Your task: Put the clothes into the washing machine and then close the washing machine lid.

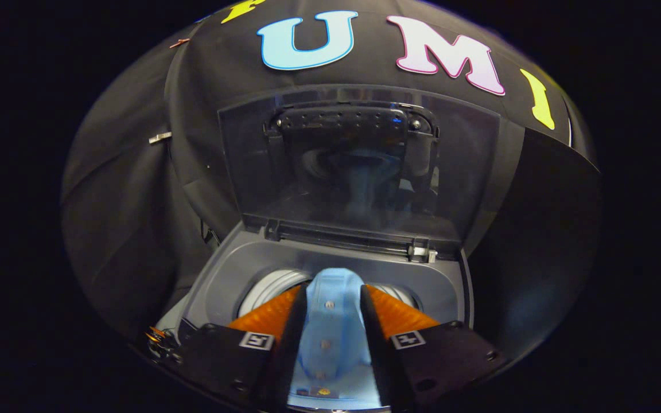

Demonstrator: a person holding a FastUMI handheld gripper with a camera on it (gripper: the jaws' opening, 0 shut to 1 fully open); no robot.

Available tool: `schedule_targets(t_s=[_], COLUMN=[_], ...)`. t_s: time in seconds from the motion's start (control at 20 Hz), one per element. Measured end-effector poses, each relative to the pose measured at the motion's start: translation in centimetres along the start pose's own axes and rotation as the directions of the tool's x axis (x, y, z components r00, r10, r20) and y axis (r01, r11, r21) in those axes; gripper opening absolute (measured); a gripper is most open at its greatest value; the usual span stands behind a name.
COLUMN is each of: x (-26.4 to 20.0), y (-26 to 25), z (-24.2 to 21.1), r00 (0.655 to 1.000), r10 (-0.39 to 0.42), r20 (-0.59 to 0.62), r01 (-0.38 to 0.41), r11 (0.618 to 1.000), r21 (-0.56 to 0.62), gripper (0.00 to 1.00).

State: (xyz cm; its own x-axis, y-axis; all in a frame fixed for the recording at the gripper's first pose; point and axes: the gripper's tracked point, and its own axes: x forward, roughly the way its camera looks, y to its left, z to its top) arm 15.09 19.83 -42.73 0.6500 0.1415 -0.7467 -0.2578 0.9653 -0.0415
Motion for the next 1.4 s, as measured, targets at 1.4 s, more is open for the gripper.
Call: schedule_targets(t_s=[1.4], x=[-23.2], y=[0.3], z=[28.2], r00=[0.779], r10=[0.026], r20=[0.626], r01=[-0.037], r11=[0.999], r21=[0.004], gripper=[0.99])
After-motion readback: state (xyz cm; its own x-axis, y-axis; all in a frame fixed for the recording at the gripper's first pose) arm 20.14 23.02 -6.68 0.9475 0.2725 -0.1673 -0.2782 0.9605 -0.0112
